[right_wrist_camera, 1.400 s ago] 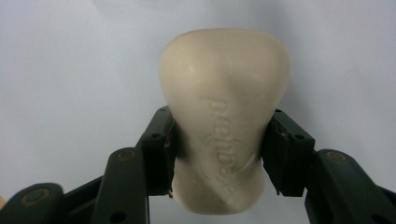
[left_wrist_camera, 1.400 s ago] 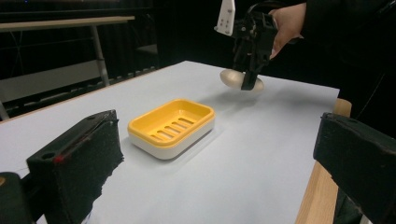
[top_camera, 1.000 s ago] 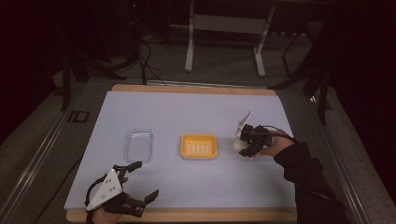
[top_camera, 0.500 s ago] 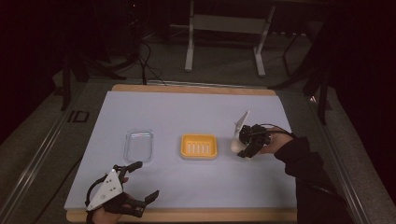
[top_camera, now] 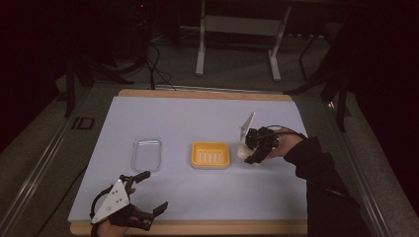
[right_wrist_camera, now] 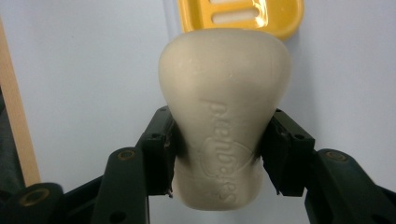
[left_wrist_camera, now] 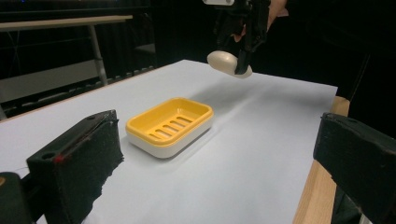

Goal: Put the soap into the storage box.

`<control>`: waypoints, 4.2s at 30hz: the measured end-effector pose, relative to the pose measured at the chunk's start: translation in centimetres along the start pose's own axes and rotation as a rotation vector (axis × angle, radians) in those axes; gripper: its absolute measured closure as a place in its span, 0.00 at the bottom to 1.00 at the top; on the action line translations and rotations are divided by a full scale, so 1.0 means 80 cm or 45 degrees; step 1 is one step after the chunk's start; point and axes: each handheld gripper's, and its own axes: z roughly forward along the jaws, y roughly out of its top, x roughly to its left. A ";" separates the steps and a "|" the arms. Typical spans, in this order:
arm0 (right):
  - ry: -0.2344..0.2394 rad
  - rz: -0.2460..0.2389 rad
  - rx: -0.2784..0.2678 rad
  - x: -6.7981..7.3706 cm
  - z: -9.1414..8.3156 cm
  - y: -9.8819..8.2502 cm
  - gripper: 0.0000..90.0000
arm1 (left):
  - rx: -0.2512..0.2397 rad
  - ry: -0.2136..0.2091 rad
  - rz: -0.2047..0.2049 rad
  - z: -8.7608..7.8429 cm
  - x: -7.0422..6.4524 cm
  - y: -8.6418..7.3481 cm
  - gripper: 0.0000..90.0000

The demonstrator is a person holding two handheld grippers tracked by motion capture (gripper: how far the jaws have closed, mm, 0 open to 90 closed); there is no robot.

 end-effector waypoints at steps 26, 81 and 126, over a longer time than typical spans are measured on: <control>0.027 -0.118 -0.105 0.006 -0.014 0.057 0.55 | 0.001 -0.002 0.003 0.000 0.000 0.000 0.01; 0.092 -0.262 -0.376 -0.026 0.064 0.094 0.55 | 0.008 -0.011 0.014 -0.002 0.000 0.001 0.01; 0.107 -0.183 -0.272 -0.034 0.128 0.095 0.53 | 0.009 -0.017 0.006 -0.001 0.000 0.000 0.01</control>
